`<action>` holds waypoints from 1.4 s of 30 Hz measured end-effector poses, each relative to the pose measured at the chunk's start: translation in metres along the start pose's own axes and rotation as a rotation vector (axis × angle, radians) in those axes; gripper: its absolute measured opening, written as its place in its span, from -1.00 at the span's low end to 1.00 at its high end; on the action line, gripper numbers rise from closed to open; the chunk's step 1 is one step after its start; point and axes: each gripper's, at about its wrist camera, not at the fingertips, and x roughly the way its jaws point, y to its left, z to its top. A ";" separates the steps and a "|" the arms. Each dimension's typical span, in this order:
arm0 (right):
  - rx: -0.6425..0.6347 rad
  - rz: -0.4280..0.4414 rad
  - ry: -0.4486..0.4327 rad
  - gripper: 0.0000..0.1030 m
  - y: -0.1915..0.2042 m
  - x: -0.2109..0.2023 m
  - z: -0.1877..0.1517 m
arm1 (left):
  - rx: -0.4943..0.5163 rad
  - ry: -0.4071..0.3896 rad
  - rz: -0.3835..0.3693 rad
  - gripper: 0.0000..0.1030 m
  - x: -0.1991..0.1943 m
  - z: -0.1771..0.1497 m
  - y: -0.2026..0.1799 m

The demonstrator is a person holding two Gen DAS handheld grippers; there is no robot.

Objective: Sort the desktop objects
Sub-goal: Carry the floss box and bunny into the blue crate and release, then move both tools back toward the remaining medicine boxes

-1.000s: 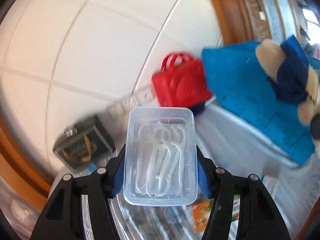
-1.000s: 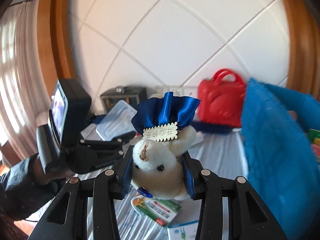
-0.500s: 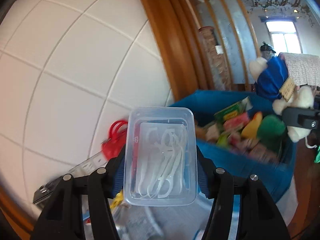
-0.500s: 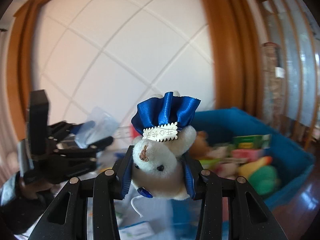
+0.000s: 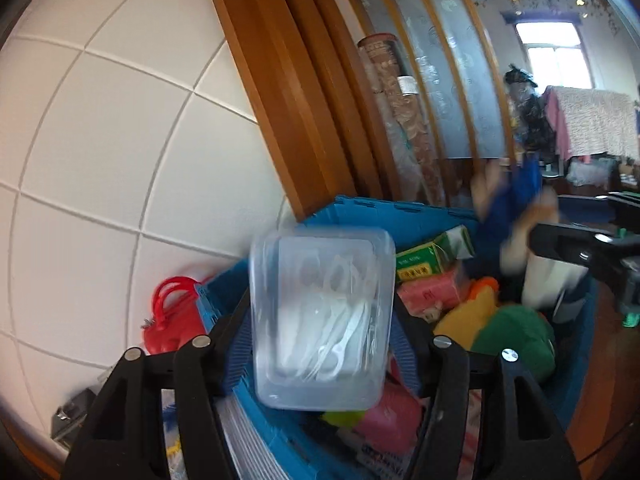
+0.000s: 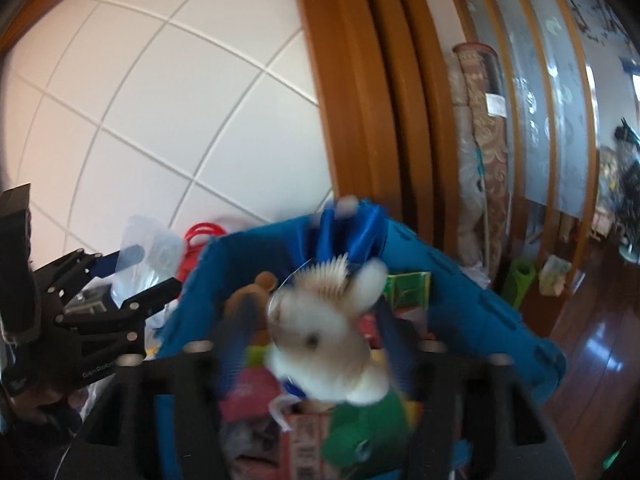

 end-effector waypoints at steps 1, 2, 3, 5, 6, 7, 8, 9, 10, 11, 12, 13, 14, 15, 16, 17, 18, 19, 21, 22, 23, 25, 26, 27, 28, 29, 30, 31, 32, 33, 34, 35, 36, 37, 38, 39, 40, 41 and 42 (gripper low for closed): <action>0.005 -0.005 -0.015 0.50 -0.004 -0.005 -0.001 | 0.005 0.001 0.027 0.53 0.001 0.005 -0.002; 0.004 -0.002 -0.027 0.51 -0.006 -0.007 -0.001 | 0.007 -0.001 0.044 0.68 0.000 0.007 -0.004; 0.004 0.004 -0.036 0.54 -0.009 -0.009 0.001 | 0.006 -0.015 0.068 0.72 -0.001 0.009 -0.005; 0.019 0.012 -0.050 0.61 -0.015 -0.012 0.002 | -0.008 -0.034 0.096 0.82 -0.004 0.010 -0.008; 0.025 0.019 -0.054 0.63 -0.017 -0.013 0.002 | -0.020 -0.039 0.094 0.85 -0.005 0.011 -0.007; 0.031 0.025 -0.055 0.66 -0.023 -0.009 0.004 | -0.035 -0.040 0.093 0.86 -0.006 0.012 -0.006; 0.038 0.028 -0.056 0.67 -0.025 -0.009 0.003 | -0.044 -0.038 0.094 0.86 -0.007 0.012 -0.005; 0.041 0.034 -0.057 0.68 -0.027 -0.008 0.002 | -0.048 -0.035 0.094 0.86 -0.006 0.011 -0.005; 0.035 0.041 -0.055 0.68 -0.027 -0.007 0.001 | -0.049 -0.033 0.103 0.86 -0.005 0.012 -0.007; 0.025 0.042 -0.051 0.69 -0.023 -0.008 -0.001 | -0.051 -0.033 0.113 0.86 -0.006 0.010 -0.005; 0.015 0.041 -0.049 0.69 -0.021 -0.007 -0.003 | -0.058 -0.032 0.116 0.86 -0.006 0.013 -0.005; 0.008 0.042 -0.045 0.69 -0.027 0.002 -0.002 | -0.068 -0.030 0.113 0.86 -0.007 0.012 -0.003; -0.003 0.050 -0.039 0.69 -0.024 0.002 -0.005 | -0.082 -0.026 0.113 0.86 -0.011 0.008 0.000; -0.003 0.059 -0.035 0.71 -0.026 0.005 -0.007 | -0.088 -0.026 0.121 0.86 -0.011 0.008 0.002; 0.002 0.071 -0.029 0.73 -0.025 0.006 -0.010 | -0.092 -0.027 0.131 0.86 -0.014 0.005 0.004; 0.006 0.077 -0.025 0.77 -0.025 0.008 -0.012 | -0.095 -0.026 0.145 0.86 -0.020 -0.001 0.008; 0.007 0.086 -0.017 0.78 -0.023 0.009 -0.015 | -0.097 -0.028 0.157 0.86 -0.026 -0.006 0.011; 0.007 0.093 -0.014 0.78 -0.023 0.010 -0.017 | -0.100 -0.030 0.169 0.86 -0.031 -0.011 0.016; 0.006 0.113 -0.017 0.79 -0.019 0.007 -0.021 | -0.117 -0.031 0.213 0.87 -0.047 -0.027 0.033; 0.004 0.123 -0.019 0.79 -0.016 0.007 -0.022 | -0.126 -0.034 0.225 0.87 -0.053 -0.033 0.039; 0.001 0.139 -0.028 0.79 -0.011 0.005 -0.024 | -0.141 -0.035 0.244 0.87 -0.059 -0.041 0.048; -0.010 0.160 -0.045 0.82 -0.001 0.001 -0.025 | -0.179 -0.024 0.283 0.87 -0.072 -0.058 0.068; -0.018 0.161 -0.055 0.82 0.005 -0.001 -0.026 | -0.191 -0.019 0.295 0.87 -0.077 -0.065 0.076; -0.026 0.158 -0.058 0.82 0.010 -0.003 -0.026 | -0.202 -0.017 0.313 0.87 -0.083 -0.073 0.084; -0.040 0.153 -0.064 0.82 0.017 -0.005 -0.025 | -0.212 -0.015 0.333 0.87 -0.089 -0.082 0.093; -0.045 0.149 -0.072 0.82 0.021 -0.007 -0.024 | -0.219 -0.013 0.346 0.87 -0.094 -0.090 0.100; -0.044 0.153 -0.083 0.83 0.028 -0.010 -0.023 | -0.228 -0.005 0.368 0.87 -0.101 -0.103 0.110; -0.040 0.171 -0.084 0.84 0.036 -0.012 -0.022 | -0.237 0.006 0.380 0.87 -0.104 -0.112 0.116; -0.041 0.205 -0.078 0.84 0.046 -0.012 -0.022 | -0.245 0.020 0.385 0.87 -0.107 -0.122 0.124; -0.062 0.254 -0.064 0.84 0.065 -0.014 -0.026 | -0.251 0.041 0.385 0.87 -0.112 -0.138 0.133; -0.086 0.273 -0.056 0.84 0.078 -0.016 -0.028 | -0.255 0.059 0.391 0.87 -0.114 -0.149 0.140; -0.126 0.299 -0.048 0.84 0.097 -0.018 -0.034 | -0.258 0.087 0.394 0.87 -0.116 -0.163 0.148; -0.163 0.326 -0.040 0.84 0.118 -0.022 -0.042 | -0.257 0.109 0.390 0.87 -0.118 -0.176 0.154; -0.186 0.354 -0.030 0.84 0.135 -0.024 -0.048 | -0.254 0.125 0.389 0.87 -0.120 -0.187 0.159; -0.204 0.391 -0.018 0.85 0.153 -0.026 -0.055 | -0.252 0.142 0.393 0.87 -0.122 -0.198 0.163; -0.220 0.427 -0.002 0.87 0.170 -0.027 -0.062 | -0.253 0.167 0.390 0.87 -0.125 -0.216 0.169; -0.232 0.454 0.020 0.88 0.187 -0.026 -0.071 | -0.255 0.183 0.382 0.87 -0.128 -0.229 0.174; -0.239 0.478 0.051 0.88 0.204 -0.024 -0.080 | -0.260 0.202 0.374 0.87 -0.129 -0.241 0.179; -0.243 0.507 0.094 0.88 0.223 -0.019 -0.093 | -0.267 0.227 0.369 0.87 -0.130 -0.254 0.185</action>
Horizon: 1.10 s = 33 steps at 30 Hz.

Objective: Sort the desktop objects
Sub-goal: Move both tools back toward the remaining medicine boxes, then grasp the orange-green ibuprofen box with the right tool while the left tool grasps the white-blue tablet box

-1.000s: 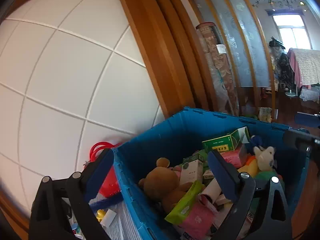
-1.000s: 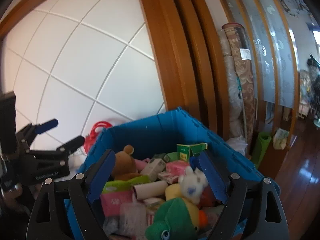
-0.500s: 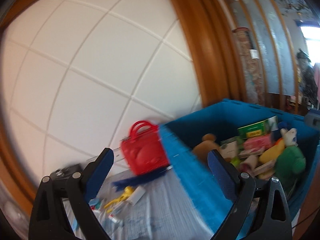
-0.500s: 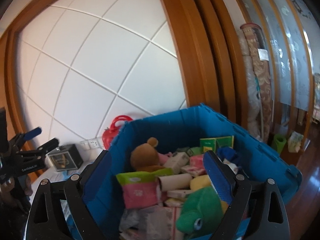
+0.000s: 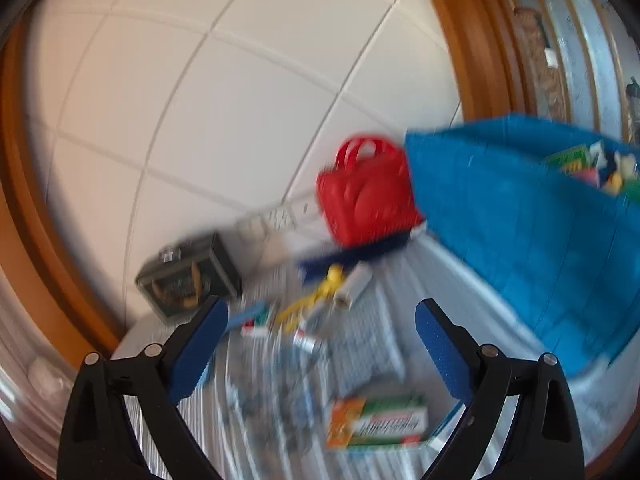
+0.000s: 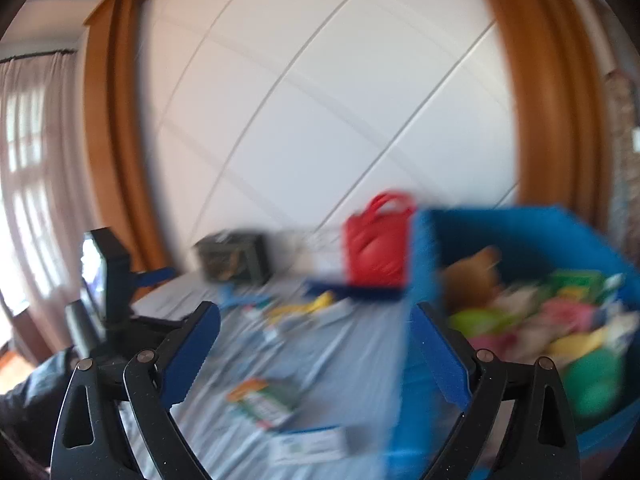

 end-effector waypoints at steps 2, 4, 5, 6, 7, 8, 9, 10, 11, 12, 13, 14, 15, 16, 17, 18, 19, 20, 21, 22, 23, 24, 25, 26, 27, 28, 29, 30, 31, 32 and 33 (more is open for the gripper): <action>-0.004 0.031 0.079 0.88 0.025 0.027 -0.018 | 0.004 0.038 -0.029 0.87 0.007 -0.021 0.016; -0.058 0.040 0.167 0.88 0.050 0.057 -0.044 | 0.020 0.071 -0.039 0.87 0.012 -0.042 0.031; -0.088 0.025 0.208 0.88 0.059 0.071 -0.059 | 0.029 0.079 -0.048 0.87 0.013 -0.051 0.036; -0.091 -0.007 0.281 0.88 0.065 0.090 -0.079 | 0.037 0.082 -0.055 0.87 0.015 -0.057 0.039; -0.078 -0.005 0.320 0.87 0.067 0.099 -0.090 | 0.044 0.091 -0.057 0.87 0.017 -0.066 0.044; -0.050 0.011 0.364 0.85 0.066 0.112 -0.104 | 0.047 0.105 -0.060 0.87 0.021 -0.074 0.047; -0.012 0.012 0.412 0.84 0.063 0.125 -0.118 | 0.046 0.127 -0.070 0.87 0.025 -0.081 0.052; 0.018 -0.003 0.459 0.82 0.060 0.139 -0.131 | 0.042 0.141 -0.075 0.87 0.029 -0.085 0.054; 0.019 0.002 0.480 0.80 0.061 0.146 -0.138 | 0.036 0.154 -0.080 0.87 0.033 -0.090 0.056; -0.025 0.027 0.497 0.80 0.064 0.160 -0.147 | 0.028 0.169 -0.097 0.87 0.038 -0.097 0.058; -0.065 0.031 0.507 0.80 0.069 0.166 -0.152 | 0.022 0.180 -0.101 0.87 0.040 -0.101 0.059; -0.118 0.027 0.531 0.80 0.074 0.175 -0.158 | 0.016 0.190 -0.099 0.86 0.042 -0.105 0.060; -0.175 0.030 0.553 0.80 0.076 0.186 -0.162 | 0.009 0.201 -0.096 0.87 0.044 -0.110 0.061; -0.193 0.044 0.560 0.80 0.077 0.190 -0.164 | 0.001 0.207 -0.096 0.87 0.044 -0.113 0.061; -0.204 0.062 0.573 0.80 0.074 0.199 -0.167 | -0.009 0.211 -0.100 0.87 0.045 -0.116 0.062; -0.209 0.069 0.592 0.80 0.071 0.209 -0.169 | -0.018 0.216 -0.111 0.87 0.046 -0.118 0.062; -0.212 0.089 0.607 0.80 0.068 0.219 -0.170 | -0.019 0.222 -0.109 0.86 0.048 -0.120 0.062; -0.217 0.106 0.612 0.80 0.067 0.227 -0.170 | -0.021 0.228 -0.098 0.87 0.049 -0.122 0.062; -0.234 0.121 0.614 0.80 0.066 0.236 -0.170 | -0.028 0.238 -0.088 0.87 0.050 -0.123 0.061; -0.260 0.138 0.618 0.80 0.067 0.245 -0.171 | -0.037 0.245 -0.091 0.87 0.050 -0.125 0.061; -0.295 0.178 0.635 0.87 0.069 0.256 -0.173 | -0.046 0.251 -0.089 0.86 0.050 -0.127 0.061; -0.339 0.227 0.669 0.89 0.072 0.269 -0.177 | -0.057 0.262 -0.079 0.86 0.050 -0.131 0.060; -0.377 0.256 0.696 0.91 0.077 0.281 -0.181 | -0.064 0.271 -0.073 0.86 0.049 -0.134 0.060; -0.429 0.283 0.725 0.91 0.082 0.297 -0.187 | -0.073 0.283 -0.070 0.86 0.050 -0.138 0.061; -0.468 0.283 0.739 0.91 0.086 0.308 -0.191 | -0.086 0.298 -0.059 0.87 0.049 -0.143 0.062; -0.505 0.281 0.749 0.91 0.090 0.319 -0.196 | -0.097 0.308 -0.052 0.86 0.049 -0.146 0.062; -0.534 0.292 0.762 0.92 0.094 0.330 -0.200 | -0.107 0.318 -0.048 0.87 0.048 -0.150 0.064; -0.568 0.317 0.791 0.94 0.098 0.343 -0.205 | -0.121 0.331 -0.041 0.87 0.047 -0.155 0.065; -0.590 0.323 0.807 0.97 0.100 0.348 -0.208 | -0.128 0.339 -0.032 0.87 0.045 -0.159 0.066; -0.622 0.331 0.830 0.97 0.103 0.356 -0.214 | -0.136 0.347 -0.025 0.87 0.044 -0.162 0.067; -0.658 0.346 0.862 0.97 0.105 0.364 -0.220 | -0.146 0.357 -0.020 0.87 0.043 -0.166 0.069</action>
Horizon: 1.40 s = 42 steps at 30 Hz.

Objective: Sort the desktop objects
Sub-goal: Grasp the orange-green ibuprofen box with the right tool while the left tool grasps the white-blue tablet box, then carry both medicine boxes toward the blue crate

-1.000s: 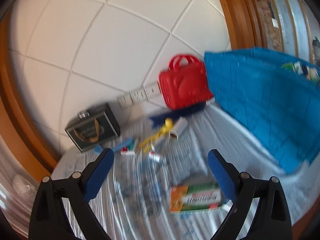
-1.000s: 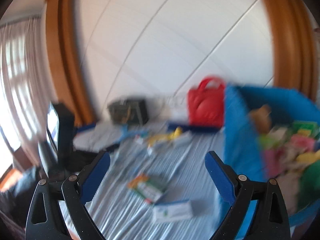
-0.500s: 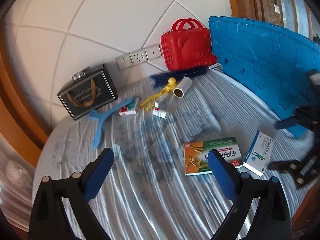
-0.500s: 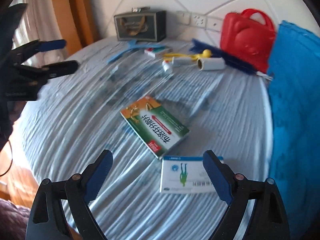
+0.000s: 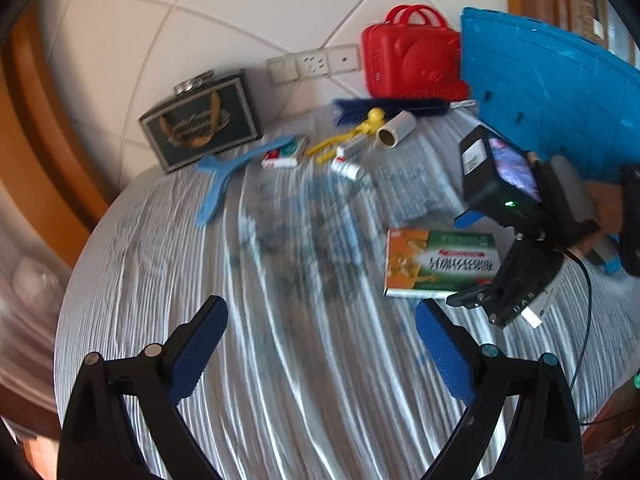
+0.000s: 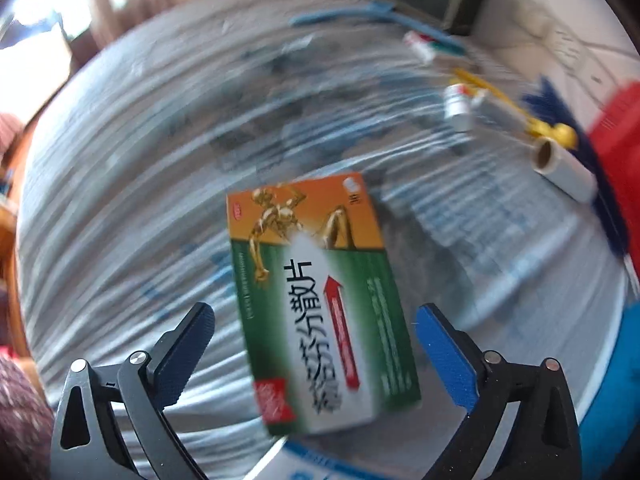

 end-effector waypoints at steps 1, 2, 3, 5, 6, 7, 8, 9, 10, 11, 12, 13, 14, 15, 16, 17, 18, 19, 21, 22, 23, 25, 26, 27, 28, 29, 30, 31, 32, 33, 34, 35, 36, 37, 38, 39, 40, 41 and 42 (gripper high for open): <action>-0.032 0.003 0.034 0.97 0.000 0.009 0.003 | -0.005 0.005 0.003 0.86 0.000 -0.002 0.001; -0.046 -0.005 0.051 0.97 0.000 0.015 0.005 | -0.009 0.008 0.009 0.87 -0.001 -0.004 0.002; -0.053 -0.005 0.067 0.96 -0.001 0.020 0.006 | -0.012 0.012 0.015 0.87 -0.001 -0.005 0.003; -0.011 0.044 0.058 0.85 -0.007 0.024 0.007 | -0.018 0.015 0.021 0.87 -0.001 -0.005 0.004; 0.009 0.033 0.047 0.75 -0.010 0.022 0.007 | -0.019 0.016 0.023 0.87 0.000 -0.004 0.004; 0.023 0.033 0.048 0.74 -0.011 0.021 0.006 | -0.019 0.016 0.024 0.87 0.000 -0.003 0.003; 0.060 0.027 0.046 0.74 -0.014 0.019 0.005 | -0.017 0.013 0.023 0.87 0.001 -0.001 0.002; 0.090 0.023 0.030 0.73 -0.015 0.015 0.001 | -0.014 0.009 0.022 0.87 0.001 0.001 0.001; 0.124 0.024 0.011 0.73 -0.017 0.010 -0.004 | -0.009 0.005 0.019 0.87 0.002 0.003 -0.001; 0.159 0.023 -0.005 0.73 -0.019 0.005 -0.008 | -0.003 0.004 0.012 0.86 0.004 0.005 -0.003; 0.211 0.024 -0.032 0.73 -0.023 -0.004 -0.015 | 0.011 0.001 -0.005 0.86 0.005 0.007 -0.008; 0.254 0.027 -0.061 0.73 -0.026 -0.014 -0.022 | 0.024 -0.003 -0.020 0.87 0.006 0.008 -0.013; 0.298 0.021 -0.089 0.73 -0.030 -0.026 -0.028 | 0.038 -0.007 -0.036 0.86 0.008 0.009 -0.019; 0.355 -0.008 -0.120 0.73 -0.036 -0.044 -0.036 | 0.062 -0.013 -0.067 0.86 0.011 0.010 -0.029; 0.396 -0.026 -0.148 0.73 -0.042 -0.058 -0.041 | 0.081 -0.016 -0.094 0.86 0.014 0.010 -0.038; 0.446 -0.043 -0.188 0.73 -0.049 -0.077 -0.046 | 0.109 -0.020 -0.132 0.86 0.019 0.010 -0.051; 0.489 -0.056 -0.220 0.73 -0.056 -0.092 -0.049 | 0.140 -0.025 -0.168 0.86 0.023 0.010 -0.064; 0.543 -0.081 -0.265 0.73 -0.063 -0.114 -0.054 | 0.179 -0.031 -0.212 0.86 0.027 0.009 -0.080; 0.628 -0.117 -0.348 0.74 -0.076 -0.157 -0.061 | 0.279 -0.057 -0.294 0.86 0.033 0.008 -0.111; 0.652 -0.136 -0.373 0.74 -0.077 -0.172 -0.055 | 0.326 -0.067 -0.329 0.86 0.036 0.007 -0.125; 0.681 -0.176 -0.414 0.74 -0.080 -0.196 -0.060 | 0.392 -0.074 -0.372 0.86 0.039 0.006 -0.141; 0.714 -0.231 -0.467 0.74 -0.082 -0.228 -0.064 | 0.532 -0.083 -0.445 0.86 0.051 0.003 -0.173; 0.722 -0.243 -0.483 0.74 -0.083 -0.236 -0.064 | 0.580 -0.082 -0.466 0.86 0.057 0.001 -0.184; 0.736 -0.261 -0.507 0.74 -0.083 -0.252 -0.071 | 0.642 -0.068 -0.496 0.86 0.067 -0.001 -0.199; 0.745 -0.271 -0.519 0.74 -0.084 -0.259 -0.074 | 0.673 -0.052 -0.514 0.86 0.074 -0.001 -0.207; 0.755 -0.276 -0.533 0.74 -0.083 -0.267 -0.078 | 0.701 -0.032 -0.535 0.86 0.082 -0.001 -0.215; 0.761 -0.279 -0.549 0.74 -0.081 -0.275 -0.083 | 0.726 -0.017 -0.559 0.86 0.088 -0.001 -0.223; 0.765 -0.287 -0.558 0.74 -0.077 -0.279 -0.087 | 0.751 -0.010 -0.582 0.86 0.092 0.000 -0.230; 0.766 -0.296 -0.564 0.74 -0.075 -0.283 -0.091 | 0.773 -0.008 -0.595 0.86 0.096 0.000 -0.234; 0.771 -0.298 -0.571 0.74 -0.073 -0.288 -0.095 | 0.802 -0.001 -0.601 0.86 0.101 0.000 -0.239; 0.775 -0.294 -0.576 0.74 -0.072 -0.289 -0.100 | 0.818 0.011 -0.611 0.86 0.104 0.000 -0.243; 0.773 -0.278 -0.588 0.74 -0.069 -0.292 -0.103 | 0.832 0.022 -0.618 0.86 0.108 -0.002 -0.245; 0.775 -0.269 -0.592 0.74 -0.066 -0.297 -0.105 | 0.848 0.035 -0.616 0.87 0.114 -0.002 -0.248; 0.770 -0.273 -0.593 0.74 -0.063 -0.301 -0.107 | 0.839 0.033 -0.640 0.87 0.115 -0.001 -0.246; 0.766 -0.297 -0.591 0.74 -0.060 -0.307 -0.109 | 0.838 0.046 -0.655 0.87 0.118 0.000 -0.245; 0.760 -0.315 -0.593 0.74 -0.057 -0.312 -0.109 | 0.826 0.057 -0.674 0.87 0.120 0.001 -0.244; 0.757 -0.314 -0.604 0.74 -0.055 -0.317 -0.109 | 0.815 0.066 -0.689 0.87 0.123 0.002 -0.243; 0.760 -0.305 -0.614 0.74 -0.053 -0.318 -0.111 | 0.787 0.083 -0.708 0.84 0.126 0.004 -0.242; 0.761 -0.296 -0.630 0.74 -0.052 -0.324 -0.112 | 0.762 0.095 -0.721 0.79 0.129 0.004 -0.241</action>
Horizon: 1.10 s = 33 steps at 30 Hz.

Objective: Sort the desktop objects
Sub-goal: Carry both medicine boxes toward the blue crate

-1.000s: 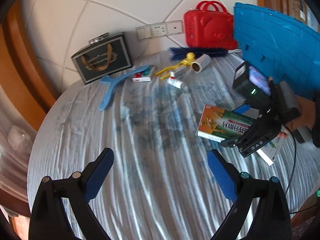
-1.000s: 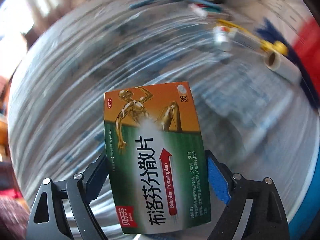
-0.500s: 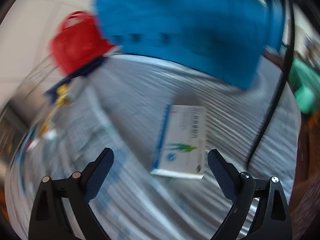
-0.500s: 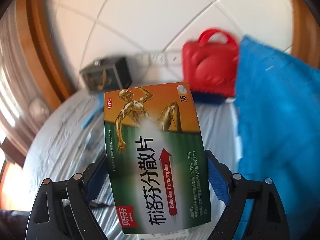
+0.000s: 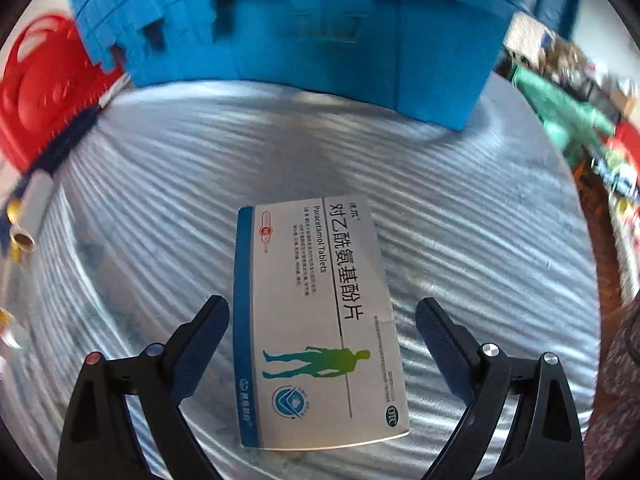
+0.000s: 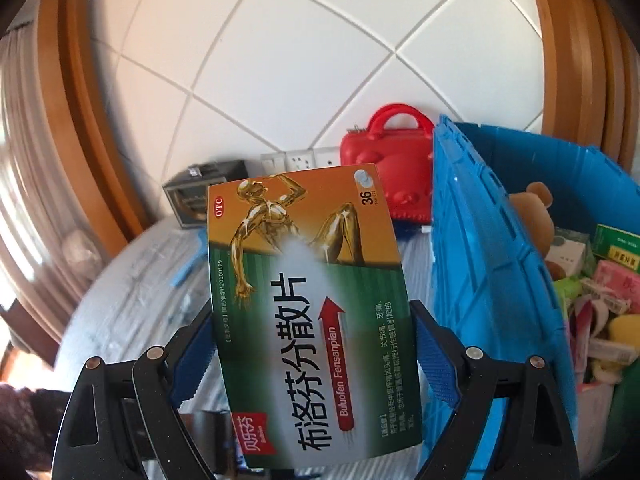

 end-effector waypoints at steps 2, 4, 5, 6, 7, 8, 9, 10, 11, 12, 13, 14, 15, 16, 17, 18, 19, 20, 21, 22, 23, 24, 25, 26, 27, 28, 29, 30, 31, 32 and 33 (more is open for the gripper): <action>-0.006 0.001 -0.014 0.74 0.001 -0.007 0.001 | -0.006 -0.025 -0.001 0.38 -0.006 -0.001 -0.001; -0.005 0.007 -0.028 0.74 0.003 -0.014 0.002 | -0.004 -0.011 0.002 0.38 -0.006 0.000 -0.005; -0.003 0.006 -0.032 0.74 0.003 -0.014 0.003 | -0.002 -0.006 0.008 0.38 -0.004 0.003 -0.006; 0.001 0.003 -0.040 0.74 0.004 -0.016 0.003 | -0.003 -0.004 0.023 0.38 -0.006 0.002 -0.008; 0.004 0.001 -0.046 0.74 0.004 -0.018 0.002 | -0.009 -0.003 0.035 0.38 -0.007 0.001 -0.008; 0.008 -0.003 -0.052 0.74 0.004 -0.021 0.002 | -0.018 -0.005 0.048 0.37 -0.011 0.000 -0.008; 0.010 -0.009 -0.056 0.74 0.005 -0.023 0.000 | -0.034 -0.014 0.067 0.37 -0.018 -0.001 -0.009; 0.011 -0.017 -0.059 0.74 0.004 -0.024 0.000 | -0.051 -0.028 0.086 0.37 -0.026 -0.001 -0.008; 0.012 -0.027 -0.063 0.74 0.004 -0.027 -0.001 | -0.066 -0.041 0.106 0.37 -0.033 -0.001 -0.005; 0.013 -0.034 -0.065 0.74 0.002 -0.029 -0.002 | -0.090 -0.060 0.142 0.37 -0.049 0.000 -0.002; 0.017 -0.040 -0.067 0.74 0.000 -0.030 -0.003 | -0.102 -0.076 0.170 0.37 -0.061 0.001 0.000; 0.024 -0.045 -0.070 0.74 -0.002 -0.032 -0.004 | -0.110 -0.095 0.199 0.38 -0.074 0.002 0.000; 0.033 -0.049 -0.076 0.74 -0.002 -0.035 -0.005 | -0.119 -0.120 0.230 0.38 -0.091 0.003 0.000; 0.041 -0.050 -0.081 0.74 -0.003 -0.038 -0.007 | -0.128 -0.146 0.274 0.38 -0.108 0.005 0.000; 0.051 -0.054 -0.090 0.74 -0.002 -0.042 -0.008 | -0.132 -0.165 0.306 0.38 -0.122 0.007 0.001; 0.059 -0.053 -0.099 0.74 -0.002 -0.046 -0.008 | -0.138 -0.189 0.345 0.38 -0.141 0.009 0.001; 0.068 -0.052 -0.111 0.74 -0.001 -0.051 -0.008 | -0.143 -0.211 0.381 0.38 -0.156 0.011 0.001; 0.073 -0.055 -0.125 0.74 0.001 -0.057 -0.008 | -0.146 -0.231 0.409 0.38 -0.171 0.015 0.001; 0.074 -0.062 -0.142 0.74 0.003 -0.064 -0.008 | -0.154 -0.256 0.452 0.38 -0.187 0.024 0.005; 0.077 -0.066 -0.155 0.74 0.005 -0.070 -0.007 | -0.159 -0.276 0.482 0.38 -0.198 0.029 0.007; 0.082 -0.076 -0.174 0.74 0.007 -0.079 -0.007 | -0.167 -0.299 0.504 0.38 -0.211 0.034 0.008; 0.085 -0.085 -0.189 0.74 0.009 -0.086 -0.006 | -0.183 -0.339 0.526 0.38 -0.228 0.043 0.010; 0.089 -0.097 -0.207 0.74 0.010 -0.094 -0.006 | -0.196 -0.376 0.549 0.38 -0.242 0.052 0.011; 0.095 -0.112 -0.228 0.74 0.011 -0.105 -0.005 | -0.204 -0.399 0.560 0.38 -0.250 0.058 0.011; 0.098 -0.128 -0.246 0.74 0.012 -0.114 -0.005 | -0.215 -0.442 0.572 0.38 -0.264 0.071 0.011; 0.098 -0.142 -0.259 0.74 0.012 -0.121 -0.004 | -0.221 -0.467 0.579 0.38 -0.273 0.080 0.009; 0.097 -0.165 -0.280 0.74 0.013 -0.132 -0.003 | -0.222 -0.490 0.585 0.38 -0.278 0.092 0.008; 0.095 -0.179 -0.295 0.74 0.012 -0.140 -0.003 | -0.216 -0.517 0.589 0.38 -0.287 0.108 0.003; 0.093 -0.195 -0.309 0.74 0.011 -0.148 -0.003 | -0.209 -0.529 0.594 0.38 -0.291 0.121 0.000; 0.096 -0.213 -0.329 0.74 0.008 -0.160 -0.003 | -0.201 -0.542 0.600 0.38 -0.295 0.133 -0.005; 0.102 -0.221 -0.339 0.74 0.004 -0.166 -0.003 | -0.185 -0.562 0.600 0.38 -0.299 0.151 -0.015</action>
